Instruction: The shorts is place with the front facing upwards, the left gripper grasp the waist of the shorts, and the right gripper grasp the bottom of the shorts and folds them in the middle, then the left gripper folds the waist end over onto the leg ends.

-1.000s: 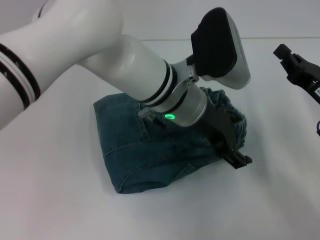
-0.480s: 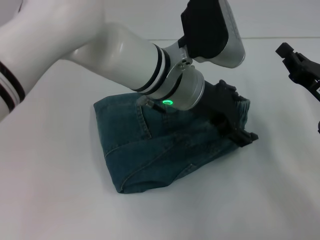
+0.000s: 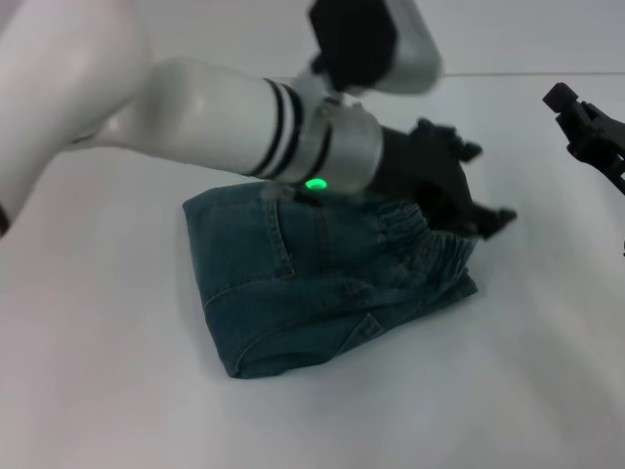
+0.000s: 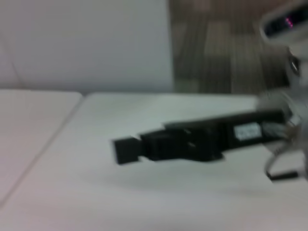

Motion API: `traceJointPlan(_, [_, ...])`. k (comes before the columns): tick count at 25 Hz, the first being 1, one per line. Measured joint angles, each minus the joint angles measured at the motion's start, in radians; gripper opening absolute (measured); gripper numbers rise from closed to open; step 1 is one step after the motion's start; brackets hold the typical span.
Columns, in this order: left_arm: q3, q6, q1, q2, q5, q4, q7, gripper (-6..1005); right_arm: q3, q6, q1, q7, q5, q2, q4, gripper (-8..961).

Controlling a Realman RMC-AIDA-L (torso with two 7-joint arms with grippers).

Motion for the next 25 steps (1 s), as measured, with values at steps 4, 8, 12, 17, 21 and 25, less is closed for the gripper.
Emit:
traceJointPlan(4, [-0.088, 0.001, 0.08, 0.001, -0.156, 0.015, 0.073, 859, -0.005, -0.002, 0.0, 0.006, 0.0, -0.003, -0.001, 12])
traceJointPlan(8, [-0.225, 0.097, 0.154, 0.005, -0.314, -0.011, 0.14, 859, -0.01, -0.029, 0.0, 0.028, -0.002, -0.008, -0.012, 11])
traceJointPlan(12, [-0.445, 0.304, 0.209, 0.011, -0.376, -0.095, 0.174, 859, -0.049, -0.091, -0.001, 0.097, -0.009, -0.011, -0.069, 24])
traceJointPlan(17, [-0.638, 0.551, 0.28, 0.102, -0.351, -0.231, 0.197, 859, -0.209, -0.179, -0.007, 0.258, -0.012, -0.011, -0.232, 108])
traceJointPlan(21, [-0.659, 0.652, 0.359, 0.161, -0.283, -0.246, 0.193, 859, -0.416, -0.258, -0.014, 0.425, -0.06, -0.022, -0.424, 231])
traceJointPlan(25, [-0.734, 0.717, 0.464, 0.146, -0.231, -0.172, 0.21, 859, -0.52, -0.308, -0.035, 0.486, -0.161, -0.01, -0.596, 421])
